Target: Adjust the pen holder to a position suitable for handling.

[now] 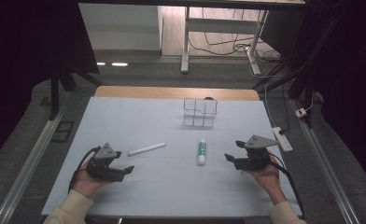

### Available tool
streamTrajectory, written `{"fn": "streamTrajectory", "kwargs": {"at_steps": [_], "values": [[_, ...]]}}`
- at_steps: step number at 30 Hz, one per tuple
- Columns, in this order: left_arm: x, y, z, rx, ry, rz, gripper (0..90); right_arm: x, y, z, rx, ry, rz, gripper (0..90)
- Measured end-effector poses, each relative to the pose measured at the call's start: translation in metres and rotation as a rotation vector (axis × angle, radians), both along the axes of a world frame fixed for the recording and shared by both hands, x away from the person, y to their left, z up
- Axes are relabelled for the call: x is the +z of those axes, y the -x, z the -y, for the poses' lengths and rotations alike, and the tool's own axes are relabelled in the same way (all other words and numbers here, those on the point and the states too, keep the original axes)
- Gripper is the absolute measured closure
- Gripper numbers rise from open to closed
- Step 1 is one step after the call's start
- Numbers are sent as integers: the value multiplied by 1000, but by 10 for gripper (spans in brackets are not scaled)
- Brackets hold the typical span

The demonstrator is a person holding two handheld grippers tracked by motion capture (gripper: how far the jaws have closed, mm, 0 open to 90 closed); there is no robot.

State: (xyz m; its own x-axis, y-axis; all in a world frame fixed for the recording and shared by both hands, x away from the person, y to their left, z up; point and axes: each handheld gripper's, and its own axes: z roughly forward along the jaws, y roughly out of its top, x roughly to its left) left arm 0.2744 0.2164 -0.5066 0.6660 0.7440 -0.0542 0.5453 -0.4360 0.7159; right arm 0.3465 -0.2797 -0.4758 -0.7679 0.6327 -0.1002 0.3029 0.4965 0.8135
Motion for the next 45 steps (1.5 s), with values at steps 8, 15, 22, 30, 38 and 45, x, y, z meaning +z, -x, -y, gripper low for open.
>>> {"fn": "streamTrajectory", "kwargs": {"at_steps": [8, 15, 22, 30, 38, 45], "values": [[0, 1, -1, -1, 10, -2, 224, 2, -26, -10, -46, 27, -16, 337], [-1, 1, -2, -1, 13, -5, 223, 7, -51, -18, -67, 28, -40, 477], [-1, 1, -2, -4, 17, -6, 222, 11, -83, -31, -123, 19, -56, 695], [-2, 1, -3, -3, 23, -9, 222, 10, -113, -41, -186, -23, -84, 894], [-3, 1, -5, -1, 31, -10, 222, 2, -140, -43, -226, -25, -108, 895], [-4, 1, -5, 2, 34, -12, 222, -4, -158, -48, -231, -17, -123, 895]]}}
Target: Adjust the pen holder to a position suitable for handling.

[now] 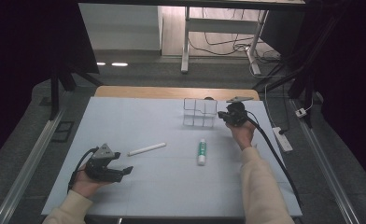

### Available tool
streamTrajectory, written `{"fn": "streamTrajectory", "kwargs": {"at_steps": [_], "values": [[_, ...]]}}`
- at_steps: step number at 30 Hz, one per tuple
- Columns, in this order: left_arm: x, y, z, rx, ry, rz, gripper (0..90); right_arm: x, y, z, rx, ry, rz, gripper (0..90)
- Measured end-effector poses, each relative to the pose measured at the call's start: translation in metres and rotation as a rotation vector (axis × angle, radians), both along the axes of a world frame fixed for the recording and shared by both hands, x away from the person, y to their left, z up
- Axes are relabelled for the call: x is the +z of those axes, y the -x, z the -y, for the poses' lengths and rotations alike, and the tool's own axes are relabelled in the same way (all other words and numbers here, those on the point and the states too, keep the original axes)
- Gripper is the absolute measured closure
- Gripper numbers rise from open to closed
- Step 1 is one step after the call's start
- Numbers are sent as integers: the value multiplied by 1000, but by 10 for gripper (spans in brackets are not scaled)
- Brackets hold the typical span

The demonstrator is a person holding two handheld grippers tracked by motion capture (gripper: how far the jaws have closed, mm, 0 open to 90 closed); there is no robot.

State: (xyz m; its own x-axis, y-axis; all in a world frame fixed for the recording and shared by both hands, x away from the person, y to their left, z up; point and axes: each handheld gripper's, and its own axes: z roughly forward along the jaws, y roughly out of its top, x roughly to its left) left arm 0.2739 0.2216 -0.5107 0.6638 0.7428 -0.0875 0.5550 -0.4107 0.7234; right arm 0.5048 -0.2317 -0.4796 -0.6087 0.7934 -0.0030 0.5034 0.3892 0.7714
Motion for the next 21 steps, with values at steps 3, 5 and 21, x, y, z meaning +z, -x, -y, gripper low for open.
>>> {"fn": "streamTrajectory", "kwargs": {"at_steps": [3, 5, 21], "values": [[0, 0, 0, -2, -2, 1, 221, -1, -5, -2, -8, 7, -5, 895], [0, 0, 0, -2, 0, 2, 221, -1, -7, -3, -8, 2, -8, 895], [-1, 0, -2, -1, 11, -3, 221, -6, -16, -12, 8, 27, -8, 895]]}}
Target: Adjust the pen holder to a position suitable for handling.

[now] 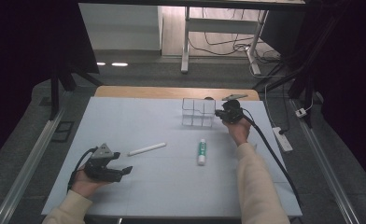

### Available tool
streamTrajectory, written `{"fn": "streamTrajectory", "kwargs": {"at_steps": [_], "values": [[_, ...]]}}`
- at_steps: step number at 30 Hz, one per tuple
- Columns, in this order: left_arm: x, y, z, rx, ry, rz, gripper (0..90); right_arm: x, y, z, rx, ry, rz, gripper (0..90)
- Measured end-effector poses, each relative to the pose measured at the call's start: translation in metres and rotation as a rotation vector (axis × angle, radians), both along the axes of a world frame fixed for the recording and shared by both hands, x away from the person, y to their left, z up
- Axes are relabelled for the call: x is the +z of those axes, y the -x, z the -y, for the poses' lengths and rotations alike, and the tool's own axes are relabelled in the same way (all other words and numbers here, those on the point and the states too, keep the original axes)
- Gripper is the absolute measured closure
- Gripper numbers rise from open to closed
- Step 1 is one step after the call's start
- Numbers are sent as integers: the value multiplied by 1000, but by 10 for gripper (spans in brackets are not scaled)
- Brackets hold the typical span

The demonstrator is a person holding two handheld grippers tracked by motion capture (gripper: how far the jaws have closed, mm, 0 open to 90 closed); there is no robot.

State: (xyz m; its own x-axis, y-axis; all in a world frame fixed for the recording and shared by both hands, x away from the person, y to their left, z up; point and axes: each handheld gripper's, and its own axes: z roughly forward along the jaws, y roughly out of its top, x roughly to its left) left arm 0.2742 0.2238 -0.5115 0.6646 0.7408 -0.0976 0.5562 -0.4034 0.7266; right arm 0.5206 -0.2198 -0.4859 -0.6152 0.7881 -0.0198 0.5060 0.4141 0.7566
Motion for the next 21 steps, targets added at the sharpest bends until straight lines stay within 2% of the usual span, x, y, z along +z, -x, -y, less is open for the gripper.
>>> {"fn": "streamTrajectory", "kwargs": {"at_steps": [21], "values": [[-2, -1, 0, -4, 0, -7, 221, -2, -4, -38, 40, 3, -6, 895]]}}
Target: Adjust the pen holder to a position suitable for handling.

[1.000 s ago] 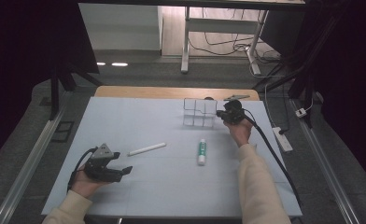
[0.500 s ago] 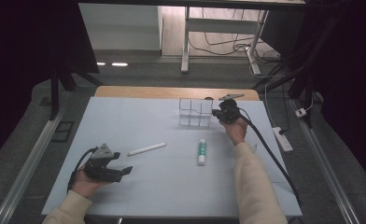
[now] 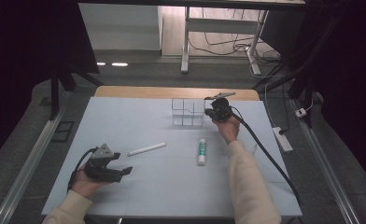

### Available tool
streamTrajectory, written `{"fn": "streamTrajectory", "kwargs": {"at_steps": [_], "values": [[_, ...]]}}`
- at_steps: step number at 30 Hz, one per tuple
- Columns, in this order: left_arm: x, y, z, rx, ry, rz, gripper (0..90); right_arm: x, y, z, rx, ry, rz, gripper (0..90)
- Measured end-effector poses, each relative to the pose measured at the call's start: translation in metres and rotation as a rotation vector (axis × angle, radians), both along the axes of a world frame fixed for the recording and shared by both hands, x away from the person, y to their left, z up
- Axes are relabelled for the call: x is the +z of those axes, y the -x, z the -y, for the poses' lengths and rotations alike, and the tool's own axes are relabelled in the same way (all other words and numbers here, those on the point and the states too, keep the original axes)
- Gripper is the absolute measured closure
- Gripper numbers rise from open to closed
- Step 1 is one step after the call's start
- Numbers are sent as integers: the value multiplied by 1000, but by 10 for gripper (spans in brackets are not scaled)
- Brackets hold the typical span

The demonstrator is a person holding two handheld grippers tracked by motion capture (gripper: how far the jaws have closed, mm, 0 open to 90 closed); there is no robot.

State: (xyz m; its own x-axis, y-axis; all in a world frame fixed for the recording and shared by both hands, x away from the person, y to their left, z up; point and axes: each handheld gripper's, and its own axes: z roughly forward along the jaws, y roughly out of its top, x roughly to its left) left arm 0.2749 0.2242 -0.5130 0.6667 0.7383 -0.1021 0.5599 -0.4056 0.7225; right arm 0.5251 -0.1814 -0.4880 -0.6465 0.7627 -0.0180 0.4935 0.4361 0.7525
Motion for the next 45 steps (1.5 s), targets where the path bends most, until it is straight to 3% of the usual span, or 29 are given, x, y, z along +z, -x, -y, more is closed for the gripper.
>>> {"fn": "streamTrajectory", "kwargs": {"at_steps": [17, 24, 30, 32, 33, 34, 35, 38, 45], "values": [[-1, -1, -1, 2, -2, -2, 220, -1, 5, -16, 47, 10, 0, 895], [-1, 0, -2, 9, 3, 0, 219, 15, 17, -8, 37, 76, 46, 895], [-1, 1, -4, 14, 6, 1, 219, 30, 39, 11, 33, 71, 55, 894], [-1, 1, -4, 14, 5, 1, 219, 34, 47, 16, 28, 59, 54, 812], [-1, 1, -4, 14, 5, 1, 219, 34, 47, 16, 28, 59, 54, 812], [-1, 1, -3, 13, 5, 1, 219, 39, 55, 23, 14, 63, 62, 714], [-1, 2, -3, 13, 4, 2, 219, 39, 55, 23, 14, 63, 62, 714], [0, 2, -4, 15, 5, 3, 218, 45, 71, 35, -6, 43, 63, 591], [0, 3, -4, 21, 1, 7, 219, 45, 96, 53, 26, 13, 77, 477]]}}
